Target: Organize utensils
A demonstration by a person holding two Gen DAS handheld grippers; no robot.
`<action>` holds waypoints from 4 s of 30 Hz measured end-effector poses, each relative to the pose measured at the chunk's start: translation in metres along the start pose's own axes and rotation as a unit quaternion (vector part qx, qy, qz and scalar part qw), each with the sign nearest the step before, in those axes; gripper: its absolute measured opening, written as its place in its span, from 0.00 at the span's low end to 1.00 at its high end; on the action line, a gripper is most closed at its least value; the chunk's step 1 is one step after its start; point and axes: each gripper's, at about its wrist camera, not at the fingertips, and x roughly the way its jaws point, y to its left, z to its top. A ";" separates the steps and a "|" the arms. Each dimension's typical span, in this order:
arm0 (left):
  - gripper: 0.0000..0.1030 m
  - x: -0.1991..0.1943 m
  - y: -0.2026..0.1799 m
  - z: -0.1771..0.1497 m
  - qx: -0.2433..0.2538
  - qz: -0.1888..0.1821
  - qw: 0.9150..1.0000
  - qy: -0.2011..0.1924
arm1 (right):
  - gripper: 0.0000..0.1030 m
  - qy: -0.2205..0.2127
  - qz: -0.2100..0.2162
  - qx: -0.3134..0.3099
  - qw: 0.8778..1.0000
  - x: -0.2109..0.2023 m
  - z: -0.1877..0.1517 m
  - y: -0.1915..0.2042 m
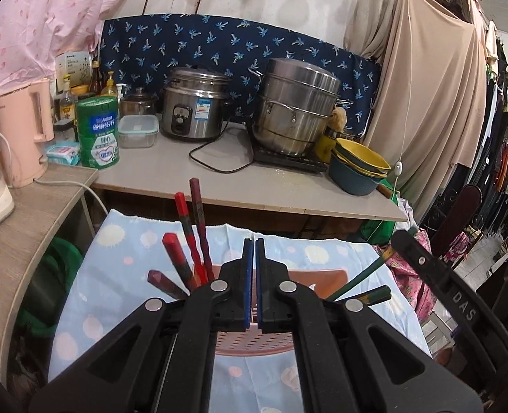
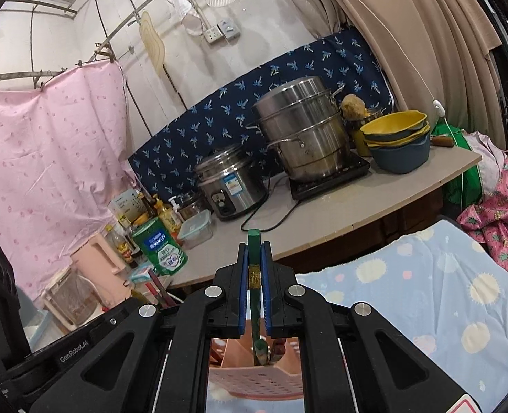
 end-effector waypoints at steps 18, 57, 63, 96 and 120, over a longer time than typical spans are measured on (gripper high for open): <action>0.74 -0.049 -0.023 -0.050 0.022 0.045 0.999 0.020 | 0.47 0.041 0.002 -0.008 0.999 -0.059 -0.041 0.000; 0.90 -0.148 -0.014 -0.229 0.035 0.168 0.977 0.129 | 0.74 0.142 -0.109 -0.106 0.978 -0.212 -0.186 -0.008; 0.91 -0.156 -0.017 -0.239 0.040 0.169 0.975 0.135 | 0.74 0.153 -0.117 -0.111 0.975 -0.218 -0.198 -0.007; 0.93 -0.147 -0.022 -0.226 0.058 0.203 0.971 0.114 | 0.93 0.124 -0.140 -0.109 0.976 -0.216 -0.190 -0.016; 0.93 -0.144 -0.021 -0.219 0.052 0.222 0.968 0.105 | 0.93 0.125 -0.138 -0.114 0.976 -0.208 -0.188 -0.013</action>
